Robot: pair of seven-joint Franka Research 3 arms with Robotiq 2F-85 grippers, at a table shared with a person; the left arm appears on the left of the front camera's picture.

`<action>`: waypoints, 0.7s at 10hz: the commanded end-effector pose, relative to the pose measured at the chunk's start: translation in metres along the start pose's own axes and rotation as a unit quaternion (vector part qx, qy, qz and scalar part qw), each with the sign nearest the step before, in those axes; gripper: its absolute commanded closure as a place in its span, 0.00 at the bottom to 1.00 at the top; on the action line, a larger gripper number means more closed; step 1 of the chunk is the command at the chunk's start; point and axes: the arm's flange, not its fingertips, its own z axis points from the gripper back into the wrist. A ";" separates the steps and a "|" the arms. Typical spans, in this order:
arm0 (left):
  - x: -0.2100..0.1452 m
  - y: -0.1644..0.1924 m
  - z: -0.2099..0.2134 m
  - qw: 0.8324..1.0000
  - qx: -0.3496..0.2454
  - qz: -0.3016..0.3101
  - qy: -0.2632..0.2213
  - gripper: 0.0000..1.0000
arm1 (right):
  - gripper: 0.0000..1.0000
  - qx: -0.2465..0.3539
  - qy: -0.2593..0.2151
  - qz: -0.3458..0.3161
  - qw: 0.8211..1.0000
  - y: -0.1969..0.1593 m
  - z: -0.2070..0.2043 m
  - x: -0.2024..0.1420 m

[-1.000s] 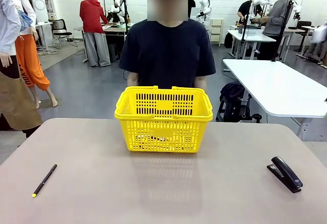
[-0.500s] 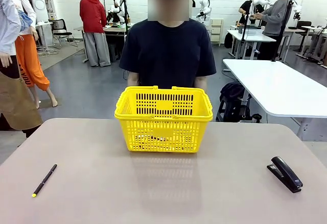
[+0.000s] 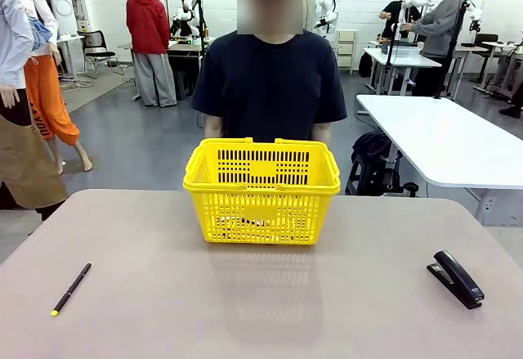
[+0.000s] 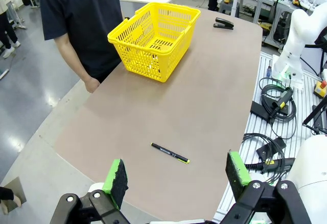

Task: Place the items the person wants into the basket.
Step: Pick up the item the person points to and place it in the Market Basket.

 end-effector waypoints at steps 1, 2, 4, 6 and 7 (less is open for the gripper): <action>-0.001 0.000 0.002 1.000 -0.002 -0.010 -0.008 0.00 | 0.00 -0.036 0.020 0.006 0.999 0.026 -0.013 0.006; -0.001 0.000 0.002 1.000 -0.002 -0.010 -0.008 0.00 | 0.00 -0.027 0.037 0.018 0.999 0.038 -0.017 0.011; -0.001 0.000 0.002 1.000 -0.002 -0.010 -0.008 0.00 | 0.00 -0.013 0.014 -0.008 1.000 0.008 -0.002 0.000; -0.001 0.000 0.002 1.000 -0.002 -0.010 -0.008 0.00 | 0.00 -0.013 0.014 -0.008 1.000 0.008 -0.002 0.000; -0.001 0.000 0.002 1.000 -0.002 -0.010 -0.008 0.00 | 0.00 -0.013 0.014 -0.008 1.000 0.008 -0.002 0.000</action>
